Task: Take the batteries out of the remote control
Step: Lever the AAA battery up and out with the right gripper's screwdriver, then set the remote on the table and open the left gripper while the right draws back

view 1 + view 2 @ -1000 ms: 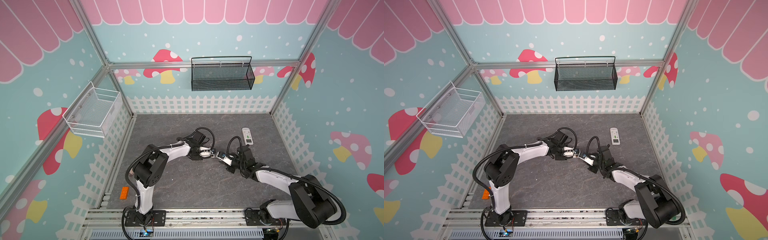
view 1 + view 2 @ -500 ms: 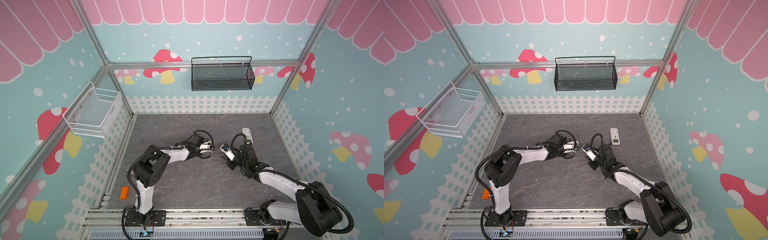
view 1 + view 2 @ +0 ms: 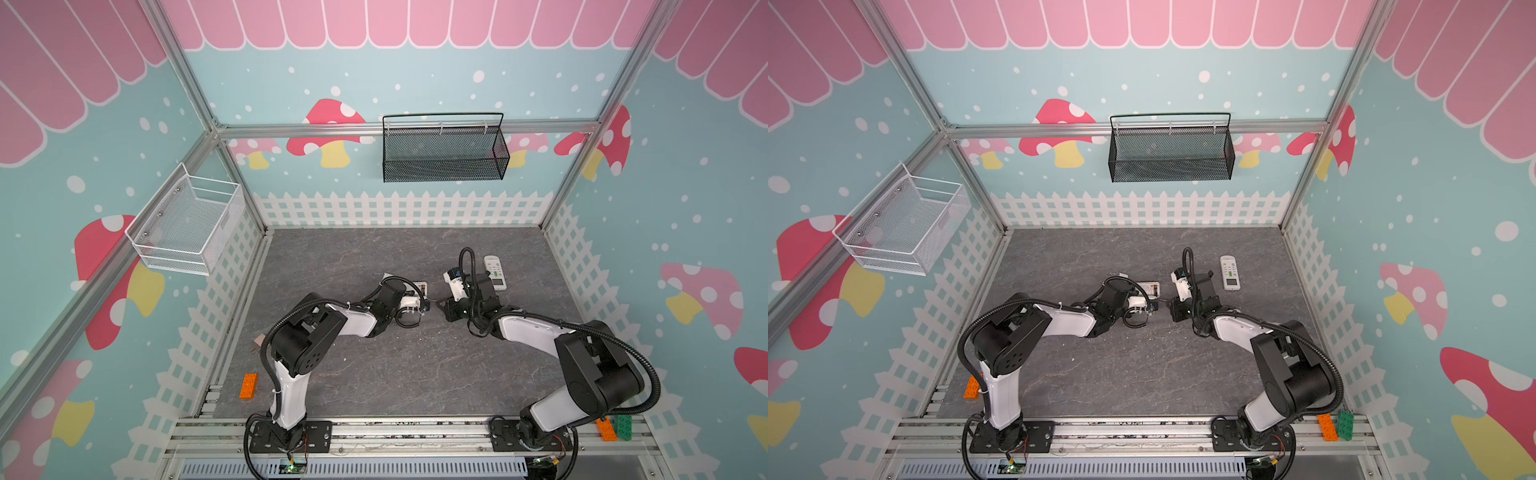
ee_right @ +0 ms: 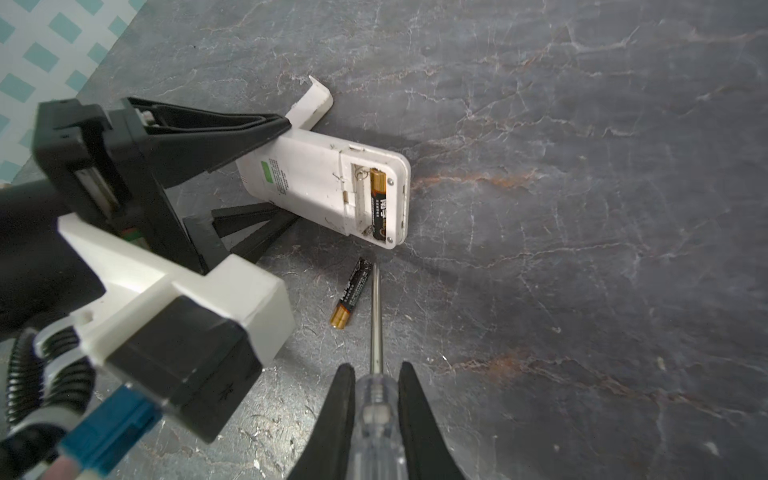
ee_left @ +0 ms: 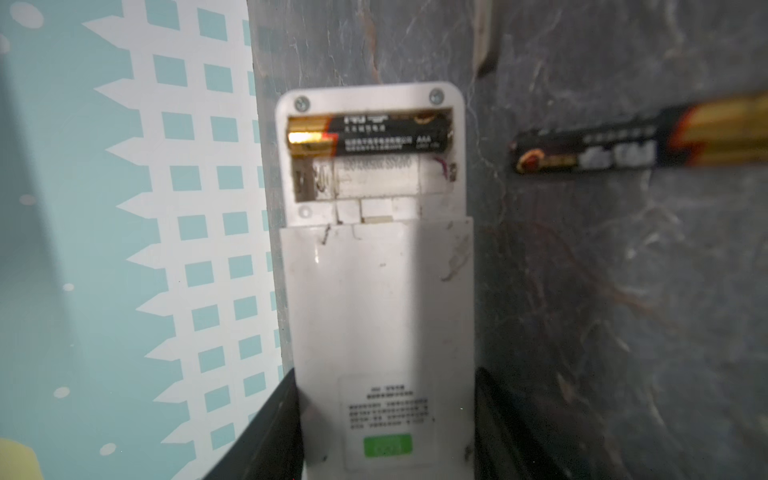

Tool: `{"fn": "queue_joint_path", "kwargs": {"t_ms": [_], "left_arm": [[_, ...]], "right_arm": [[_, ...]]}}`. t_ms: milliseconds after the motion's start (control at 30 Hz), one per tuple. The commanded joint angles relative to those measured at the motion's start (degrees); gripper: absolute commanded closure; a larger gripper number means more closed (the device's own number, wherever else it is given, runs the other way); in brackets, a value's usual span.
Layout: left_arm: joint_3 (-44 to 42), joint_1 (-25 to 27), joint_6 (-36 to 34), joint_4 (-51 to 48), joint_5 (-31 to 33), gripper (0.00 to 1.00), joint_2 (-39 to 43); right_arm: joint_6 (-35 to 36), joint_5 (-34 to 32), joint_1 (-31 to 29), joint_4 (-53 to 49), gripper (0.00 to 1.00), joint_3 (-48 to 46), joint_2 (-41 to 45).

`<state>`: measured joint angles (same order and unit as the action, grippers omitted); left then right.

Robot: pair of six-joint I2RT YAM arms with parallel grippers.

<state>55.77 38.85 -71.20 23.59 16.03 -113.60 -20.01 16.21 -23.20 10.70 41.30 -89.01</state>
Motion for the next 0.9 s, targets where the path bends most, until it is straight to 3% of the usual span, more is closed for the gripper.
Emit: {"fn": "queue_joint_path", "kwargs": {"t_ms": [0, 233, 400, 567, 667, 733, 867], "left_arm": [[-0.7, 0.4, -2.4, 3.5, 0.8, 0.65, -1.3], [5.2, 0.4, 1.0, -2.0, 4.5, 0.65, -0.6], [19.9, 1.0, 8.6, -22.1, 5.4, 0.66, 0.9], [36.1, 1.2, 26.0, -45.2, 4.0, 0.67, 1.3], [41.2, -0.4, 41.3, -55.3, 0.7, 0.73, 2.6], [39.8, -1.5, 51.9, -58.0, -1.6, 0.78, 4.9], [31.1, -1.7, 63.1, -59.6, -5.4, 0.82, 11.4]], "right_arm": [[-2.6, 1.3, 0.3, -0.2, 1.00, 1.7, -0.7], [-2.4, -0.6, 0.9, -1.4, 1.00, -0.3, 4.0], [-2.9, -3.2, 2.6, -3.4, 1.00, -4.3, 12.8], [-2.8, -6.5, 4.6, -8.3, 1.00, -7.0, 20.9], [-2.9, -7.1, 4.6, -10.2, 1.00, -8.1, 24.2], [-3.7, -6.3, 4.5, -10.3, 1.00, -8.6, 24.9], [-5.4, -3.7, 4.3, -10.3, 1.00, -7.6, 23.8]]}}
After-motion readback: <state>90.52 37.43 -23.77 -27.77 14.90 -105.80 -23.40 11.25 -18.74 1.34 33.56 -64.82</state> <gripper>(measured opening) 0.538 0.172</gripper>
